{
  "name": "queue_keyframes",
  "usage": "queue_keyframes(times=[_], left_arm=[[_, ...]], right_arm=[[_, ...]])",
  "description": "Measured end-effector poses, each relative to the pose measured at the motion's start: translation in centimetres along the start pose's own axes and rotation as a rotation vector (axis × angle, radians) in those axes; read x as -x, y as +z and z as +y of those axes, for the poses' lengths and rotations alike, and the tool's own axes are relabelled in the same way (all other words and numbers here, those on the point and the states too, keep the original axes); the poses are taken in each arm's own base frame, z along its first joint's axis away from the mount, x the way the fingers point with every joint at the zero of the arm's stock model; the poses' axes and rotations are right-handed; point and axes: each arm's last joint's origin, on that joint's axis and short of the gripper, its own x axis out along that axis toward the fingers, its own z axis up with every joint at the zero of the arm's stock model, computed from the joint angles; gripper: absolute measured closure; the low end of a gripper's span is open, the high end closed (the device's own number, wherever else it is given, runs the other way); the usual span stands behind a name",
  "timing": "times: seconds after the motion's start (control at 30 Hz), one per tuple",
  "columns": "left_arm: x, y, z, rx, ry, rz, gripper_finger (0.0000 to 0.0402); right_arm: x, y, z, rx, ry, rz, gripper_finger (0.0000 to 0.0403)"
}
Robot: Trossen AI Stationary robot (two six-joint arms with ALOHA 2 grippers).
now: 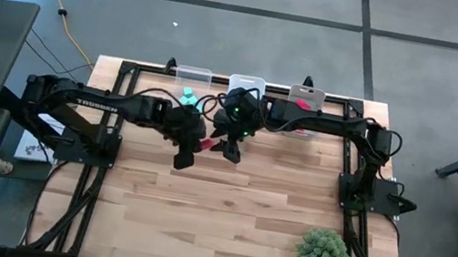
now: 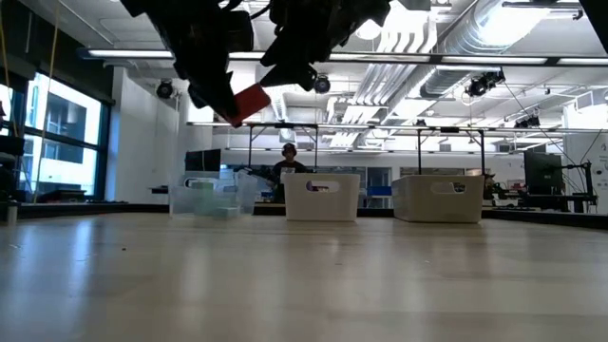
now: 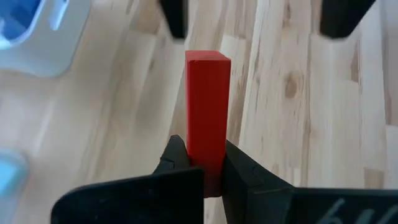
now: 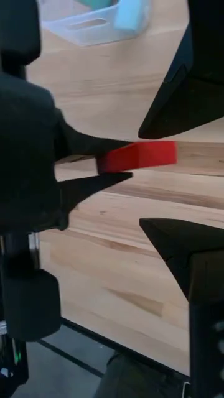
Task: Sort & place blocks by color
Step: Put the red block into the gray bin
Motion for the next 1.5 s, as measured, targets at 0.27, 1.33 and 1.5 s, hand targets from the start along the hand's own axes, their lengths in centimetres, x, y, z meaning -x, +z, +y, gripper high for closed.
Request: queue_keyframes(times=[0.27, 1.33, 1.5], left_arm=[[0.0, 0.3, 0.2, -0.089, 0.002, -0.024, 0.0401], [0.3, 2.0, 1.4, -0.169, -0.024, -0.186, 0.0401], [0.4, 2.0, 1.8, -0.16, -0.018, -0.186, 0.0402]], right_arm=[[0.0, 0.4, -0.3, 0.015, -0.066, -0.039, 0.0194], [0.1, -0.3, -0.5, -0.084, -0.167, 0.031, 0.0351], [0.0, -0.3, -0.5, -0.077, -0.183, 0.031, 0.0371]])
